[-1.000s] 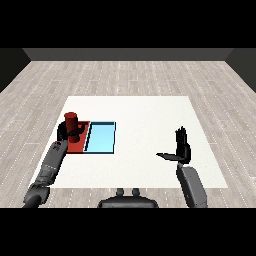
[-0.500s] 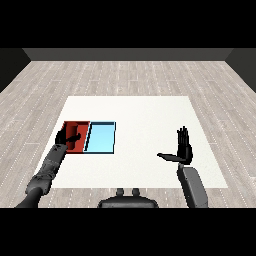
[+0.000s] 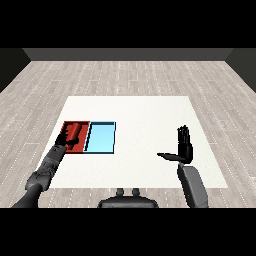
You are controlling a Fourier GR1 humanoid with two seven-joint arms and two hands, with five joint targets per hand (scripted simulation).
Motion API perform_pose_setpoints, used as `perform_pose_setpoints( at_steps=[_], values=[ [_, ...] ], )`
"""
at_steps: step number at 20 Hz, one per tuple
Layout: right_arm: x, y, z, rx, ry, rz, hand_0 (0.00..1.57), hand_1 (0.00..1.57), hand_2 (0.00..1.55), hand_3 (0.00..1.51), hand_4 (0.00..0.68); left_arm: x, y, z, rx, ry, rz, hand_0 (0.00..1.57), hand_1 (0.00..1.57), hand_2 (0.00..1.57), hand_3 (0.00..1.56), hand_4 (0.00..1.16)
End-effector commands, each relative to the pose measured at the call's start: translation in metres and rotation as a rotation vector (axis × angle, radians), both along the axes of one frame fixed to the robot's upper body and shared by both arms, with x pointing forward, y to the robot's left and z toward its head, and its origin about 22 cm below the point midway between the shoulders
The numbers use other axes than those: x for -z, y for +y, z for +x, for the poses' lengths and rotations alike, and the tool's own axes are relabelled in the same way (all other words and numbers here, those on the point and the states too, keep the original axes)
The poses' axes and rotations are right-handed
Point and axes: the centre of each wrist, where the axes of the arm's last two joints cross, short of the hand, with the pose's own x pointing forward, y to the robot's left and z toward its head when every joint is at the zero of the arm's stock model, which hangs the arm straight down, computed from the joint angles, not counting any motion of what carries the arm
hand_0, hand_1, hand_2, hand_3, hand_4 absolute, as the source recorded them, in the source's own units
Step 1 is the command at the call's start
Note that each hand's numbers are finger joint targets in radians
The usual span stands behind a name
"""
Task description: Pick the red can and put it in the red box
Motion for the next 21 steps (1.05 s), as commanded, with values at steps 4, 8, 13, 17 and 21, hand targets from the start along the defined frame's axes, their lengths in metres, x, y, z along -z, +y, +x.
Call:
perform_pose_setpoints(
  at_steps=[4,8,13,17,21],
  values=[
    [-0.007,-0.014,-0.005,-0.024,-0.014,0.013,0.0,0.0,0.0,0.0,0.0,0.004,0.0,-0.003,0.002,0.165,0.047,0.0,0.0,0.0,0.0,0.0],
    [-0.008,0.016,-0.007,-0.024,-0.026,0.023,0.0,0.0,0.0,0.0,0.0,-0.009,0.008,0.004,-0.066,0.084,0.0,0.0,0.0,0.0,0.0,0.0],
    [-0.001,0.004,-0.009,-0.046,-0.041,0.016,0.0,0.0,0.0,0.0,0.0,-0.026,0.0,0.018,-0.103,-0.422,-0.179,0.0,0.0,0.0,0.0,0.0],
    [-0.004,0.009,-0.005,-0.075,-0.025,0.031,0.0,0.0,0.0,0.0,0.0,-0.041,-0.014,0.029,0.026,-0.781,-0.299,0.0,0.0,0.0,0.0,0.0],
    [-0.004,0.008,-0.016,-0.08,-0.045,0.026,0.0,0.0,0.0,0.0,0.0,-0.065,-0.039,0.045,0.225,-0.989,-0.395,0.0,0.0,0.0,0.0,0.0]
  ],
)
